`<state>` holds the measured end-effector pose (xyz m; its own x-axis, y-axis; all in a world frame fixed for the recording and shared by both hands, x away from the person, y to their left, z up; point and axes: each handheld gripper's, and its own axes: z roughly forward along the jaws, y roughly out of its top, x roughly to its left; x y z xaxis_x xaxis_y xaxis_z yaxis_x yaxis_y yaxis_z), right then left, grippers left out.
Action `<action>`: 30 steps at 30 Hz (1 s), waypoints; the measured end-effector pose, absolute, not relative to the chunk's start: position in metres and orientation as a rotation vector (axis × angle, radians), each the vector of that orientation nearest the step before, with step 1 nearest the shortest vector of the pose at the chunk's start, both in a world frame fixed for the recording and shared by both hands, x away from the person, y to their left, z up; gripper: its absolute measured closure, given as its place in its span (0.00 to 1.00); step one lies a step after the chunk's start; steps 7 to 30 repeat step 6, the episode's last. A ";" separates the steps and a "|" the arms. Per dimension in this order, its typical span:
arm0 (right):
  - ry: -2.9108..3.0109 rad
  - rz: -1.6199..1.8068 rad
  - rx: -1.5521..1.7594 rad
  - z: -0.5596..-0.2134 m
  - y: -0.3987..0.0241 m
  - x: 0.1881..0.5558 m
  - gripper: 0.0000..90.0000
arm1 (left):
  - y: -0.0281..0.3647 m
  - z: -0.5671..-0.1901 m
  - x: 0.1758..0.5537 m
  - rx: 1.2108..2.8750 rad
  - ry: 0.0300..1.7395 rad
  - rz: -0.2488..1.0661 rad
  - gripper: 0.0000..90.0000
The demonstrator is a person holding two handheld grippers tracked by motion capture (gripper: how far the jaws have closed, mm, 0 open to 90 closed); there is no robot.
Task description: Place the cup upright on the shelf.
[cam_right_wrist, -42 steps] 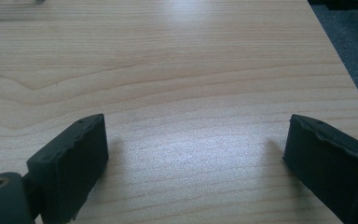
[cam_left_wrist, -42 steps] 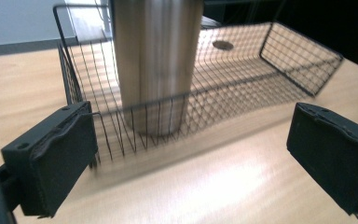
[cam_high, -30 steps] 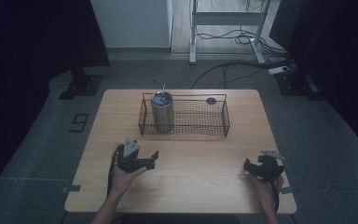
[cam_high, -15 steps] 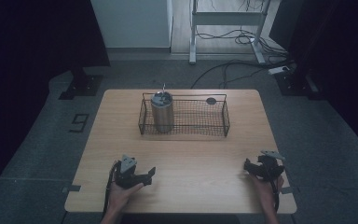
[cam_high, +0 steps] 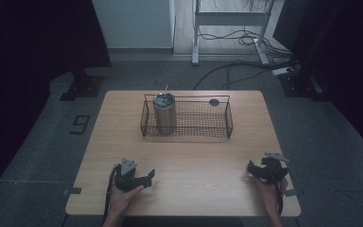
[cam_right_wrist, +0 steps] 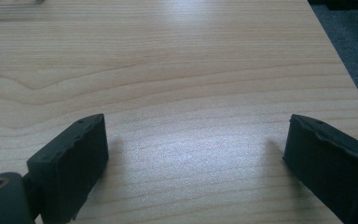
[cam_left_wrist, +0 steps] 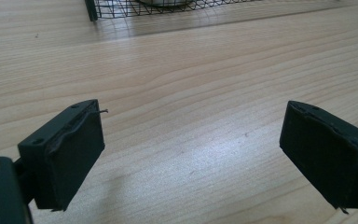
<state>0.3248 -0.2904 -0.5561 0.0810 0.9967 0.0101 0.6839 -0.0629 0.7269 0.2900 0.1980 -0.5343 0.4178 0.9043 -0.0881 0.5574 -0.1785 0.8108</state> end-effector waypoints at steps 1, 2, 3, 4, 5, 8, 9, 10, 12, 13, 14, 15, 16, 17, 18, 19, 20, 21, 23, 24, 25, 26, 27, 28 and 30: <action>1.659 0.726 1.807 -0.556 -0.290 0.325 0.07 | 0.198 -0.535 0.291 1.863 1.253 0.543 0.07; 1.659 0.725 1.807 -0.556 -0.290 0.325 0.07 | 0.198 -0.535 0.291 1.863 1.256 0.546 0.07; 1.658 0.725 1.807 -0.556 -0.290 0.325 0.07 | 0.198 -0.535 0.291 1.862 1.262 0.555 0.08; 1.657 0.725 1.808 -0.556 -0.290 0.325 0.07 | 0.199 -0.535 0.292 1.861 1.269 0.565 0.08; 1.657 0.725 1.808 -0.556 -0.290 0.325 0.07 | 0.199 -0.536 0.292 1.859 1.276 0.571 0.09; 1.659 0.723 1.808 -0.556 -0.291 0.325 0.07 | 0.200 -0.536 0.293 1.857 1.282 0.576 0.09; 1.659 0.723 1.808 -0.556 -0.291 0.325 0.07 | 0.200 -0.536 0.293 1.857 1.282 0.576 0.09; 1.659 0.723 1.808 -0.556 -0.291 0.325 0.07 | 0.200 -0.536 0.293 1.857 1.282 0.576 0.09; 1.659 0.723 1.808 -0.556 -0.291 0.325 0.07 | 0.200 -0.536 0.293 1.857 1.282 0.576 0.09; 1.659 0.723 1.808 -0.556 -0.291 0.325 0.07 | 0.200 -0.536 0.293 1.857 1.282 0.576 0.09; 1.659 0.723 1.808 -0.556 -0.291 0.325 0.07 | 0.200 -0.536 0.293 1.857 1.282 0.576 0.09; 1.659 0.723 1.808 -0.556 -0.291 0.325 0.07 | 0.200 -0.536 0.293 1.857 1.282 0.576 0.09; 1.659 0.723 1.808 -0.556 -0.291 0.325 0.07 | 0.200 -0.536 0.293 1.857 1.282 0.576 0.09; 1.659 0.723 1.808 -0.556 -0.291 0.325 0.07 | 0.200 -0.536 0.293 1.857 1.282 0.576 0.09; 1.659 0.723 1.808 -0.556 -0.291 0.325 0.07 | 0.200 -0.536 0.293 1.857 1.282 0.576 0.09; 1.659 0.723 1.808 -0.556 -0.291 0.325 0.07 | 0.200 -0.536 0.293 1.857 1.282 0.576 0.09; 1.659 0.723 1.808 -0.556 -0.291 0.325 0.07 | 0.200 -0.536 0.293 1.857 1.282 0.576 0.09; 1.659 0.723 1.808 -0.556 -0.291 0.325 0.07 | 0.200 -0.536 0.293 1.857 1.282 0.576 0.09; 1.659 0.723 1.808 -0.556 -0.291 0.325 0.07 | 0.200 -0.536 0.293 1.857 1.282 0.576 0.09; 1.659 0.723 1.808 -0.556 -0.291 0.325 0.07 | 0.200 -0.536 0.293 1.857 1.282 0.576 0.09; 1.659 0.723 1.808 -0.556 -0.291 0.325 0.07 | 0.200 -0.536 0.293 1.857 1.282 0.576 0.09; 1.659 0.723 1.808 -0.556 -0.291 0.325 0.07 | 0.200 -0.536 0.293 1.857 1.282 0.576 0.09; 1.659 0.723 1.808 -0.556 -0.291 0.325 0.07 | 0.200 -0.536 0.293 1.857 1.282 0.576 0.09; 1.659 0.723 1.808 -0.556 -0.291 0.325 0.07 | 0.200 -0.536 0.293 1.857 1.282 0.576 0.09; 1.659 0.723 1.808 -0.556 -0.291 0.325 0.07 | 0.200 -0.536 0.293 1.857 1.282 0.576 0.09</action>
